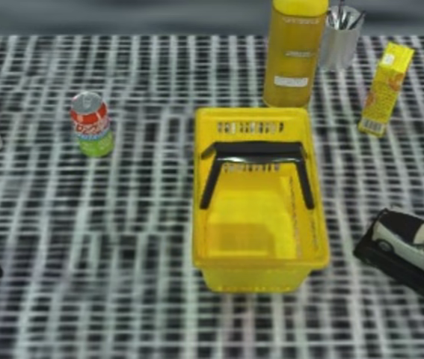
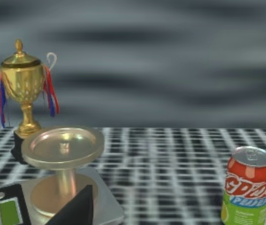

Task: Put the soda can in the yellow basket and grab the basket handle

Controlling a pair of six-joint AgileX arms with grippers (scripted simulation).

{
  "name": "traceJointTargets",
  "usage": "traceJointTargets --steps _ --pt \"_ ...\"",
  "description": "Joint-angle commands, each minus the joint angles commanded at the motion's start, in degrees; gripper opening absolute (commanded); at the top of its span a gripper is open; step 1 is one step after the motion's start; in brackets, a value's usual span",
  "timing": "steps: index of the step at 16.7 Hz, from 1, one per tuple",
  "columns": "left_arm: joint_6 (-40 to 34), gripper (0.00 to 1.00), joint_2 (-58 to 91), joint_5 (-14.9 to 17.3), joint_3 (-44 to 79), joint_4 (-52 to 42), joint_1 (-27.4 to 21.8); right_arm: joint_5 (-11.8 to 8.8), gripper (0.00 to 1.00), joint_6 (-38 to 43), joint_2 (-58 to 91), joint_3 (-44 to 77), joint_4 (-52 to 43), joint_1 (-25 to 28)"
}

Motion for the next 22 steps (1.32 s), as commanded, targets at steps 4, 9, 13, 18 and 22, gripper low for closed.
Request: traceJointTargets --steps 4,9,13,18,22 --pt "0.3 1.00 1.5 0.2 1.4 -1.1 -0.3 0.0 1.00 0.0 0.0 0.0 0.0 0.0" --pt "3.5 1.00 15.6 1.4 14.1 -11.2 -2.6 0.0 1.00 0.0 0.0 0.0 0.0 0.0" --pt "7.8 1.00 35.1 2.2 31.9 -24.8 -4.9 0.0 1.00 0.0 0.0 0.0 0.0 0.0" --pt "14.7 1.00 65.0 2.8 60.4 -45.0 -7.7 0.0 1.00 0.0 0.0 0.0 0.0 0.0" --pt "20.7 1.00 90.3 2.9 86.0 -61.3 -9.5 0.0 1.00 0.0 0.0 0.0 0.0 0.0"
